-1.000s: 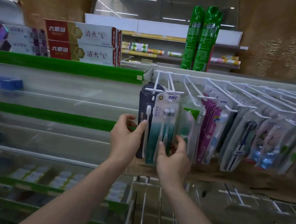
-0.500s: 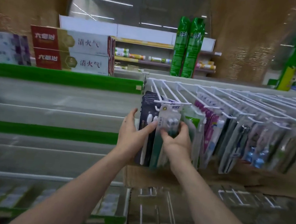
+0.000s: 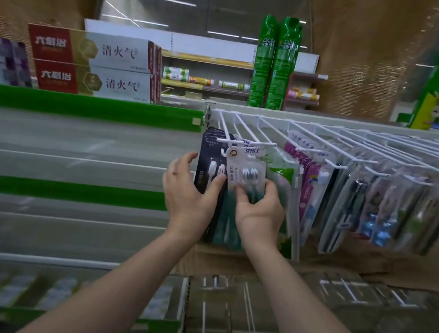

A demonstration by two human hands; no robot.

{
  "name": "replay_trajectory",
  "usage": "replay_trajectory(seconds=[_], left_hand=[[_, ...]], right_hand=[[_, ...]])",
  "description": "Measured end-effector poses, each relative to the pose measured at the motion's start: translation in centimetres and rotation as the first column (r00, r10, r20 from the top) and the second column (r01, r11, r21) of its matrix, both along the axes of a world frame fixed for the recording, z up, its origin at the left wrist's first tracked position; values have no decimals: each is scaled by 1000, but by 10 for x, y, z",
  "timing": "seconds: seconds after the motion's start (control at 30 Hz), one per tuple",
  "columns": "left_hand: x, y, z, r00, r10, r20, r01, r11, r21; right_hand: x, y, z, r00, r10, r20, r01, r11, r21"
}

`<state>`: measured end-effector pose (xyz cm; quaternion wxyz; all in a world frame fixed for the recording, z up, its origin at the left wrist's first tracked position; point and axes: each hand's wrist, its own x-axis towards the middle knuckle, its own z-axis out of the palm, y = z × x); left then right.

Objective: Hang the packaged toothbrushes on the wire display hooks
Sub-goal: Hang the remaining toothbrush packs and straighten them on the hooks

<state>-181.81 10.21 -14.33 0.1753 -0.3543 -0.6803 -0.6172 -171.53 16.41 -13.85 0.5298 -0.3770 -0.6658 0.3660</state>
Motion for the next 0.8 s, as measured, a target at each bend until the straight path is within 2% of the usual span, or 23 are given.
replay_trajectory(seconds=[0.1,0.2,0.27,0.4,0.5,0.63,0.8], left_hand=[[10,-1,-3,960,144,-240,-118,985,123],[23,1,-6,941,39,-336,33,978,206],[31,2,-3,953,-62,-298,113,981,158],[34,7,3,985,-141,-98,154,977,147],[32,9,5,986,-156,-65,164,975,147],[28,12,7,985,-169,-23,170,973,154],[24,9,8,991,-131,37,118,964,239]], right_hand=[[0,-1,-7,999,-25,-19,27,997,68],[-3,-2,-12,997,-50,-57,56,991,118],[-4,-3,-14,994,-72,-81,84,985,154],[-6,-1,-15,986,-123,-113,136,984,115],[-6,1,-12,983,-112,-145,120,992,42],[-4,7,-6,992,-66,-112,61,997,-42],[-1,7,-8,994,-35,-106,35,999,2]])
